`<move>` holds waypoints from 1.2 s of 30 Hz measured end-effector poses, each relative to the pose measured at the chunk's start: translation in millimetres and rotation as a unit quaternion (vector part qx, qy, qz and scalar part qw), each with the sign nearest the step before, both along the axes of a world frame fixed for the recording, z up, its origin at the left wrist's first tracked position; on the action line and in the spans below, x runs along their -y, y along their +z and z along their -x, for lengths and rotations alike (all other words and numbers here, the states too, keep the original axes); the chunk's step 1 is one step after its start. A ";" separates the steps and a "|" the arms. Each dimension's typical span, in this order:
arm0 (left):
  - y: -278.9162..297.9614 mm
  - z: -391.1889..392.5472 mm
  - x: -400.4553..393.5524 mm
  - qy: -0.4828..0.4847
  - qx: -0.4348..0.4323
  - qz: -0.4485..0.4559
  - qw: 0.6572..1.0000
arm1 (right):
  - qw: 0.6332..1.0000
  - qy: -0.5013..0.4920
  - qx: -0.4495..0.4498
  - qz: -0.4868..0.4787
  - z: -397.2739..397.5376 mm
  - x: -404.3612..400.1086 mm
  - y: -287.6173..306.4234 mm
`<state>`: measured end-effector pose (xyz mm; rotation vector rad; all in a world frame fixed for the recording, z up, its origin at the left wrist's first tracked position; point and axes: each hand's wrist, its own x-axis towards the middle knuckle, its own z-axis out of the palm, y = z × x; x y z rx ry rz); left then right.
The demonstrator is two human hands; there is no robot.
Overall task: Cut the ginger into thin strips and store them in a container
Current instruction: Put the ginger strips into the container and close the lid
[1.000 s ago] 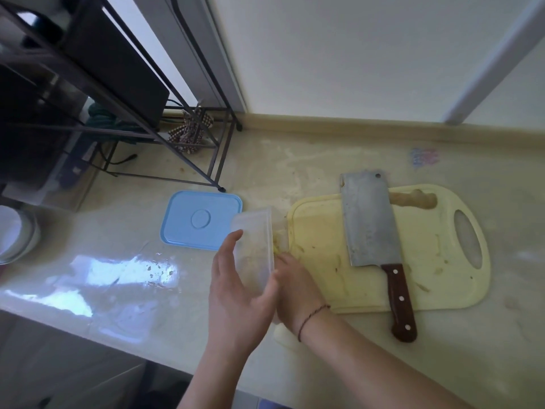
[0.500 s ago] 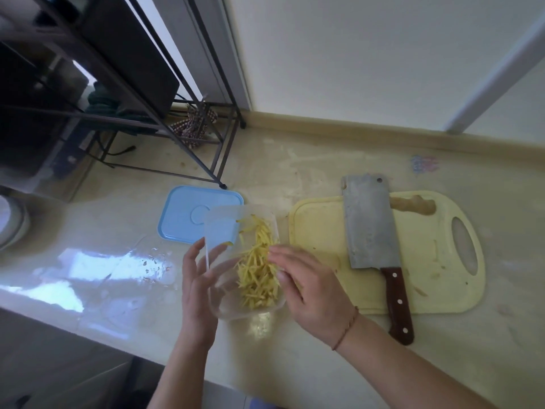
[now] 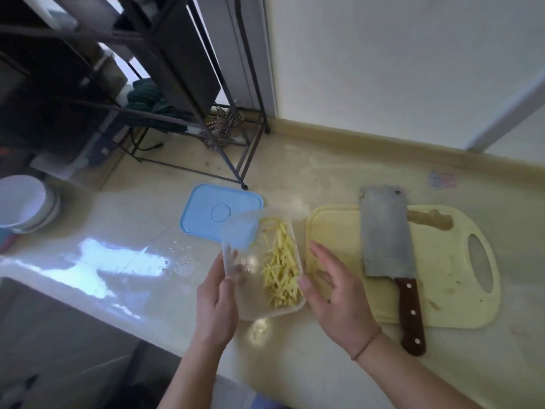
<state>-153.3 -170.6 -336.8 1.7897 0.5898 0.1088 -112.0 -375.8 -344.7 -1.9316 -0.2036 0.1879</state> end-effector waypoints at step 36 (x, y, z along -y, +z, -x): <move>31.5 17.0 -5.7 0.087 -0.107 -0.015 0.990 | 0.983 0.077 -0.156 -0.059 29.9 -33.0 11.1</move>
